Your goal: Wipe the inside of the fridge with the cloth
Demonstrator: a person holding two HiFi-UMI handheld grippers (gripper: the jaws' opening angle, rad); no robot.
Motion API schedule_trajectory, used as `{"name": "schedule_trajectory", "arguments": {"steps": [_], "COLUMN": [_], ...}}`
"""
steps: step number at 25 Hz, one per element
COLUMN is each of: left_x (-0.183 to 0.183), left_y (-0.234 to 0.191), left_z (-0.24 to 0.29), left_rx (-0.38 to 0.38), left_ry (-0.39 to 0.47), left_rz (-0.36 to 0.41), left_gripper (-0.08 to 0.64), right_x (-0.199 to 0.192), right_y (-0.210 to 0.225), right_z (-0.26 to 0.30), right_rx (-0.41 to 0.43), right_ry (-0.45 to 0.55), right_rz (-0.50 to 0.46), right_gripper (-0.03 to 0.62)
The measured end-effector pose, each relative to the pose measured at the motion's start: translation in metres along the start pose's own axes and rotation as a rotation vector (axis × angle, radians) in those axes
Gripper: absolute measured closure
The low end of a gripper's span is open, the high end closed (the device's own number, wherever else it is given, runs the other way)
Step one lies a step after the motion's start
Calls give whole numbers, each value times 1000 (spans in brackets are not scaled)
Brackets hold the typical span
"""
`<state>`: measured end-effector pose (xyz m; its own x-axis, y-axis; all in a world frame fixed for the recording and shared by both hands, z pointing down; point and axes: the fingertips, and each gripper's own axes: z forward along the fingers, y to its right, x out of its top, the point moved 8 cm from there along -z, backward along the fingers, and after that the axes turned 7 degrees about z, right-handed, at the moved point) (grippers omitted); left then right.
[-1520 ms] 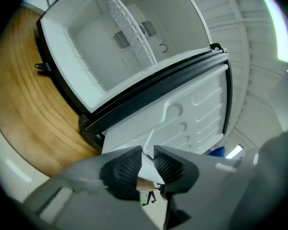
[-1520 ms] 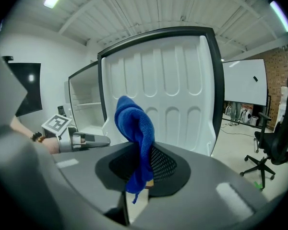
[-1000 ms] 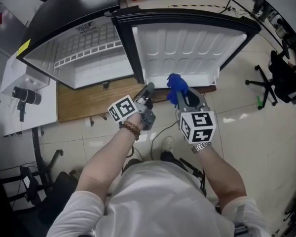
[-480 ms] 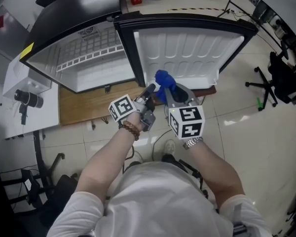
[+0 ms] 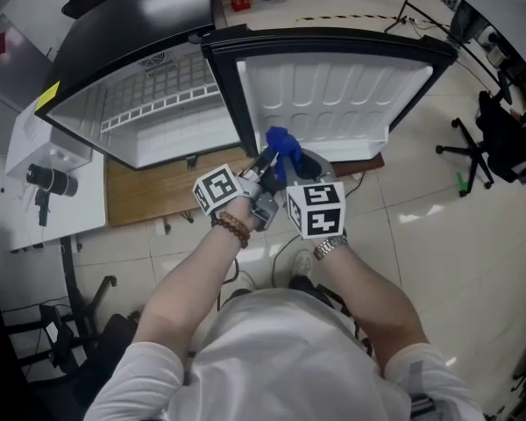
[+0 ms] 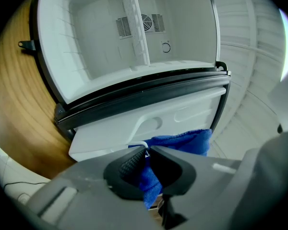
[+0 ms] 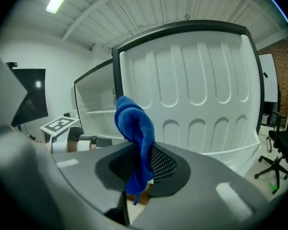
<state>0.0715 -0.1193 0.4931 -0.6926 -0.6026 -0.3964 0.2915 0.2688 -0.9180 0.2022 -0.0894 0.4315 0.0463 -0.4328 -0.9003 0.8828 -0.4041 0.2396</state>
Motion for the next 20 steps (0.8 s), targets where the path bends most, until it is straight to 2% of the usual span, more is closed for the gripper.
{"name": "schedule_trajectory", "arguments": {"steps": [5,8,20], "left_x": [1,-2,-5], "left_y": [1,0,-1], "left_z": [1,-1,-5], "left_rx": [-29,-7,-2], "left_ry": [10,12,28], "left_rz": [13,-4,2], "left_gripper": [538,538,528], "right_x": [-2,-5,-11], "right_y": [10,16,44], "right_z": [2,1,-14], "right_rx": [-25,-41,-88], "right_ry": [-25,-41,-44], "right_rz": [13,19,33], "right_gripper": [535,535,535]}}
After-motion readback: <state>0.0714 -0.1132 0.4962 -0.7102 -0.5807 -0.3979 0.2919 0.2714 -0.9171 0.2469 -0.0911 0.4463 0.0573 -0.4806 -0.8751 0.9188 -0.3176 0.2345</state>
